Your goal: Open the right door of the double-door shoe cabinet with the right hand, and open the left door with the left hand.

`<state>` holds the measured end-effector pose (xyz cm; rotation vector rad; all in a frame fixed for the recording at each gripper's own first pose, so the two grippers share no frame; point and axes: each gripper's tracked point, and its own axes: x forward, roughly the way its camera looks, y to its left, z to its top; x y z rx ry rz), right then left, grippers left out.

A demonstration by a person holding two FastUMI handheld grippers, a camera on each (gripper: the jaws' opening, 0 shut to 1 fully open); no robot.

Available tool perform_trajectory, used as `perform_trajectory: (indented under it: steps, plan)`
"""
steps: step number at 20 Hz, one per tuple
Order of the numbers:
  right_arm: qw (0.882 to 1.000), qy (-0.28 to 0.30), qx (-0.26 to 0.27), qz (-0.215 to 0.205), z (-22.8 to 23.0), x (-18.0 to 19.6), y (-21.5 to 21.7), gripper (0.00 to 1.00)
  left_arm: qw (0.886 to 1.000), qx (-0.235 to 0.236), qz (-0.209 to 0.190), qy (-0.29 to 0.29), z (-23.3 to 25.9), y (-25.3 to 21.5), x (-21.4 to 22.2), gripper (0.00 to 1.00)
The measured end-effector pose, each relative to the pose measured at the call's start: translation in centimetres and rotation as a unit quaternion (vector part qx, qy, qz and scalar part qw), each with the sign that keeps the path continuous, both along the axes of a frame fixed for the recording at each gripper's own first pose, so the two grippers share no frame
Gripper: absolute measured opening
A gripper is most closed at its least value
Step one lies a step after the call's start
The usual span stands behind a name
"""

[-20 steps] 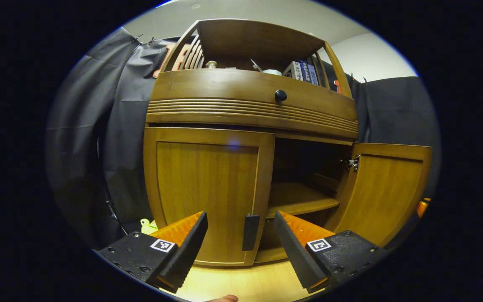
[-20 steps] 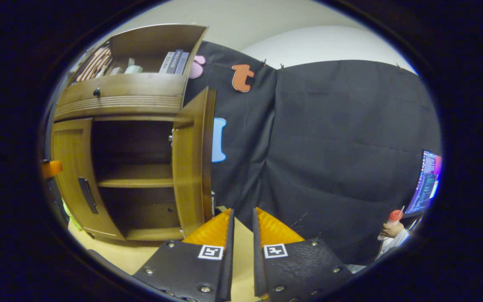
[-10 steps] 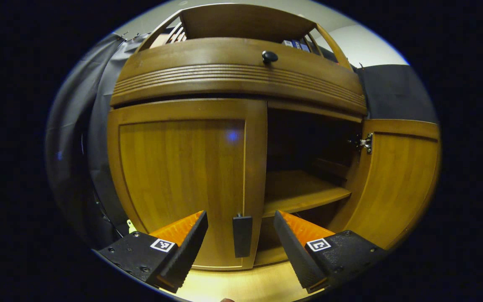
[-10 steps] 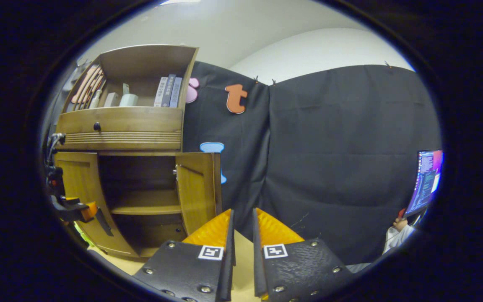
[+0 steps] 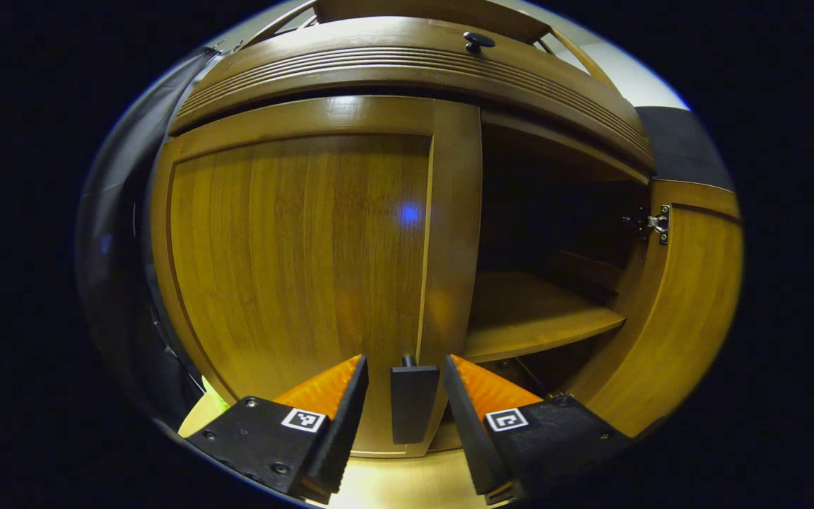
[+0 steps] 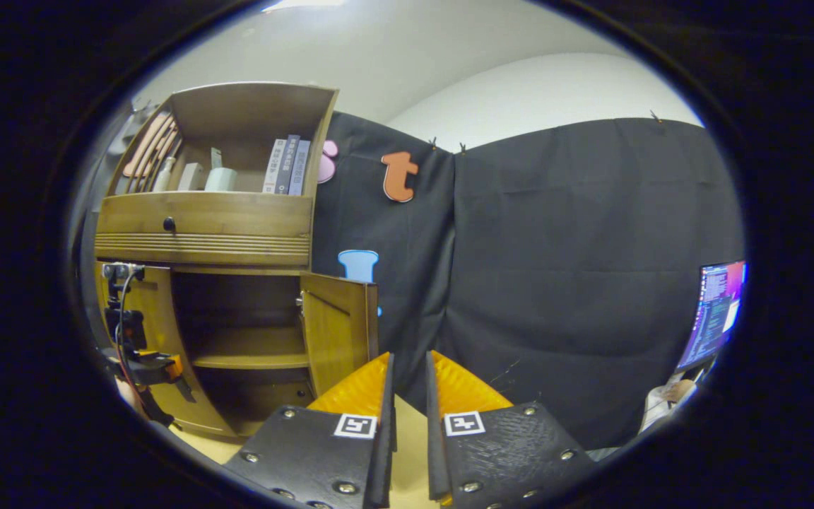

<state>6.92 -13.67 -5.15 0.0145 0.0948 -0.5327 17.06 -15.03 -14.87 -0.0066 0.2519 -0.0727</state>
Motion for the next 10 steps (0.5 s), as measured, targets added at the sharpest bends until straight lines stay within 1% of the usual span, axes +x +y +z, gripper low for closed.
perform_trajectory:
  steps: [1, 3, 4, 5, 6, 8, 9, 10]
  plan:
    - [1.000, 0.002, 0.000, 0.003, -0.07, 0.14, 0.17, 0.21, 1.000, -0.003, -0.001, 0.001, -0.03, -0.12, 0.14, 0.58]
    - [1.000, 0.003, -0.002, 0.009, -0.03, 0.31, 0.18, 0.21, 1.000, -0.009, -0.001, 0.001, -0.25, -0.22, 0.34, 0.47]
    - [1.000, 0.003, -0.002, 0.012, -0.02, 0.43, 0.36, 0.21, 1.000, -0.011, -0.001, 0.001, -0.23, -0.30, 0.27, 0.45]
    - [1.000, 0.004, -0.003, 0.015, -0.03, 0.49, 0.46, 0.21, 1.000, -0.011, 0.000, 0.000, -0.24, -0.37, 0.40, 0.41]
    - [1.000, 0.004, -0.003, 0.017, -0.06, 0.50, 0.47, 0.21, 1.000, -0.008, 0.001, -0.001, -0.30, -0.31, 0.28, 0.38]
    - [1.000, 0.004, -0.001, 0.023, -0.06, 0.51, 0.52, 0.21, 1.000, -0.005, 0.000, -0.002, -0.23, -0.26, 0.24, 0.36]
    - [1.000, 0.004, 0.000, 0.025, -0.09, 0.48, 0.56, 0.21, 1.000, -0.005, 0.001, -0.002, -0.18, -0.27, 0.26, 0.32]
    - [1.000, 0.004, 0.001, 0.028, -0.24, 0.51, 0.58, 0.21, 1.000, -0.007, 0.003, -0.002, -0.17, -0.24, 0.08, 0.35]
